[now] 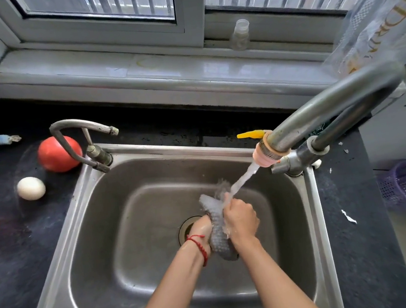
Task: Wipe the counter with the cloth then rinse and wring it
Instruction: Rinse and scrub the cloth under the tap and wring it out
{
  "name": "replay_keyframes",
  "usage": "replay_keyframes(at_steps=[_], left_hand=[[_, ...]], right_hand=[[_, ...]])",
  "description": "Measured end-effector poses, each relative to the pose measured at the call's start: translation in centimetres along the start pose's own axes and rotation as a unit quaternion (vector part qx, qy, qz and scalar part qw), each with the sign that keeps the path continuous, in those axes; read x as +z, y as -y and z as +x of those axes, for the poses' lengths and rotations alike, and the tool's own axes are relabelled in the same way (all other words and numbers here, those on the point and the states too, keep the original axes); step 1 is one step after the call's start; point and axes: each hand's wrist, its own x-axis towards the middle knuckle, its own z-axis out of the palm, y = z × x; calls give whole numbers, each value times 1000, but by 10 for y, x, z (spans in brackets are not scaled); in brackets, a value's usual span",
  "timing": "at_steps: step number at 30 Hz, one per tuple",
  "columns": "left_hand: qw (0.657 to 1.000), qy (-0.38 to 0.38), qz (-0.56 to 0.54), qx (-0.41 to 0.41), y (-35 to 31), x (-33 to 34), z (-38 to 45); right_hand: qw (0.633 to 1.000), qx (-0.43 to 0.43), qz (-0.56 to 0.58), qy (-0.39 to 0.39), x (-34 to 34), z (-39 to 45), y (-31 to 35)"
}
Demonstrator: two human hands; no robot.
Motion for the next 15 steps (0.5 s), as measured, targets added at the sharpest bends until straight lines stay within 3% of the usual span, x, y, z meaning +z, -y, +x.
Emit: replay_keyframes(at_steps=[2,5,7,11,13,15], left_hand=[[993,-79,93,11,-7,-11,2],[974,-195,115,30,-9,-28,0],[985,-151,86,3,-13,-24,-3],[996,7,31,-83,-18,-8,-11],[998,10,34,-52,-14,-8,-9],[1000,-14,7,3,-11,-12,-7]], right_hand=[[993,18,117,-2,-1,9,-6],[970,-28,241,0,-1,6,-12],[959,-73,273,38,1,2,-13],[946,-84,277,144,7,-15,-17],[943,-92,276,160,2,-14,-24],[953,-98,266,106,-6,-7,-27]])
